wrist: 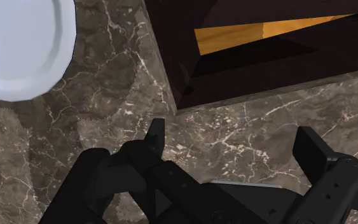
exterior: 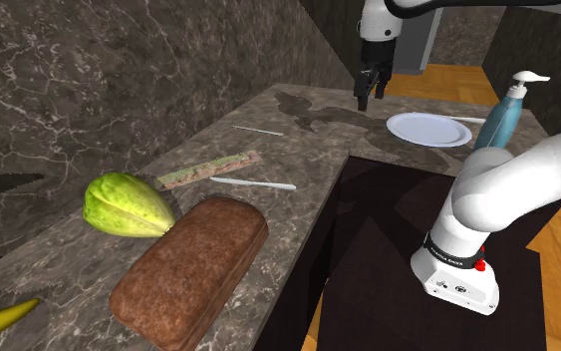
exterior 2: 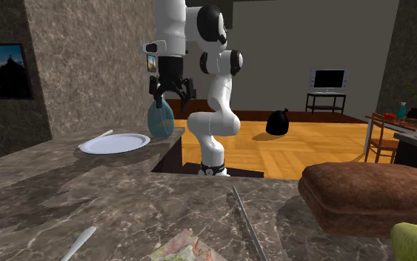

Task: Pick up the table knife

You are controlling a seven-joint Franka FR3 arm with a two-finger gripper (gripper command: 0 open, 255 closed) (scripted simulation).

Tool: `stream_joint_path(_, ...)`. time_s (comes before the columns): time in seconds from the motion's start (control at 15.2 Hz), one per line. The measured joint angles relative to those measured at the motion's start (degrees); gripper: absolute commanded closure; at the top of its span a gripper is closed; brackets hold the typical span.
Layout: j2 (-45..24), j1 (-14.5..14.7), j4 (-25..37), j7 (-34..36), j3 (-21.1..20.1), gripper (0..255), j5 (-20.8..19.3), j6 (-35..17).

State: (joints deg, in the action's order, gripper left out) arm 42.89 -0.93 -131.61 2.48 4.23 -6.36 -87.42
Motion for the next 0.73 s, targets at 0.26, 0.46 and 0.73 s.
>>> stream_joint_path(0.26, -2.7, 1.4, 0.2, 0.1, -1.1, 0, 1.1, -2.2)
stream_joint_path(0.46, -7.4, 3.2, 1.2, -0.2, -2.3, 0, 2.3, -5.6)
stream_joint_path(0.73, -12.6, 5.5, 2.5, -0.8, -4.0, 0, 3.8, -9.3)
